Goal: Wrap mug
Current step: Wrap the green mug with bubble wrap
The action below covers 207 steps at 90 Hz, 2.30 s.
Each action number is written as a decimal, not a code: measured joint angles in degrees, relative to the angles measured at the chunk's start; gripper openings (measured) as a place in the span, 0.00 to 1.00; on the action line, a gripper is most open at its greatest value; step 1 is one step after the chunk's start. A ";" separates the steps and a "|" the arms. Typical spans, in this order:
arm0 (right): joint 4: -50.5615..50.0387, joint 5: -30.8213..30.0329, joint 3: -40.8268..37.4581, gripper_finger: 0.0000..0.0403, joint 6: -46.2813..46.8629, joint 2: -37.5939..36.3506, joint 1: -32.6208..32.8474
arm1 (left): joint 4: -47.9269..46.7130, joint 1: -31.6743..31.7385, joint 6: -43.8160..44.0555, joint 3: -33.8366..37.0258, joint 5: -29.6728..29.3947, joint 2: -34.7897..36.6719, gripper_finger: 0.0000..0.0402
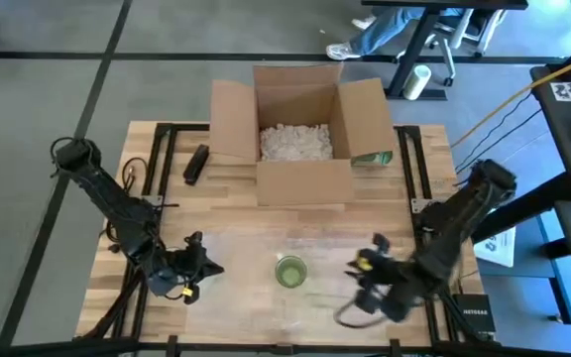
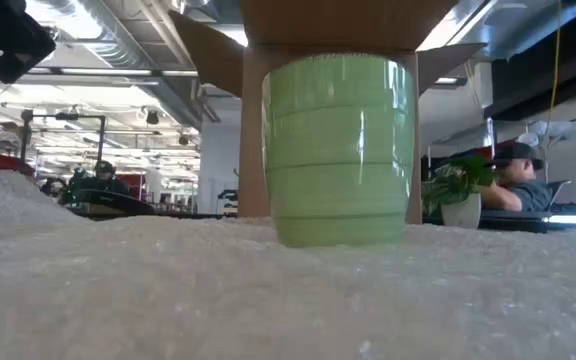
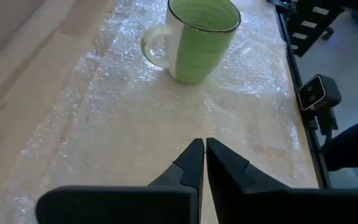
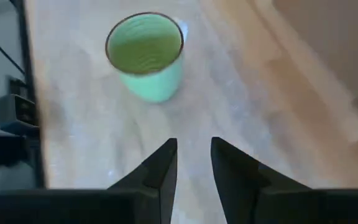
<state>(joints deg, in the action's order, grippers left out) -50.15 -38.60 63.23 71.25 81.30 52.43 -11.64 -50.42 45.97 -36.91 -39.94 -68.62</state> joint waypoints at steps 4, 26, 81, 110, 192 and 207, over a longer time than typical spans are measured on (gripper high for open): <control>1.39 -2.30 -3.45 0.21 4.12 -2.23 2.20 | -0.15 0.20 -0.32 0.00 -0.41 0.00 0.00; 2.60 -6.91 -17.31 0.21 12.58 -11.77 6.19 | -5.81 7.85 -1.87 0.00 -0.66 0.00 0.00; 4.31 -1.96 -40.51 0.21 8.86 -47.15 6.10 | 24.55 39.64 -26.27 10.96 29.48 0.63 0.00; -1.43 6.86 -40.51 0.21 14.15 -48.17 6.03 | 28.62 43.09 -27.67 13.07 37.63 0.66 0.00; 11.01 18.08 -40.22 0.21 17.09 -30.10 -4.55 | 28.80 48.88 -28.60 13.07 33.35 0.66 0.00; 11.48 19.88 -40.22 0.21 22.72 -26.53 -4.55 | 28.78 47.65 -28.54 13.07 33.36 0.66 0.00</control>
<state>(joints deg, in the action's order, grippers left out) -38.67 -18.72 23.00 93.97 54.77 47.88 17.14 -2.78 17.42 -23.83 -6.58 -67.96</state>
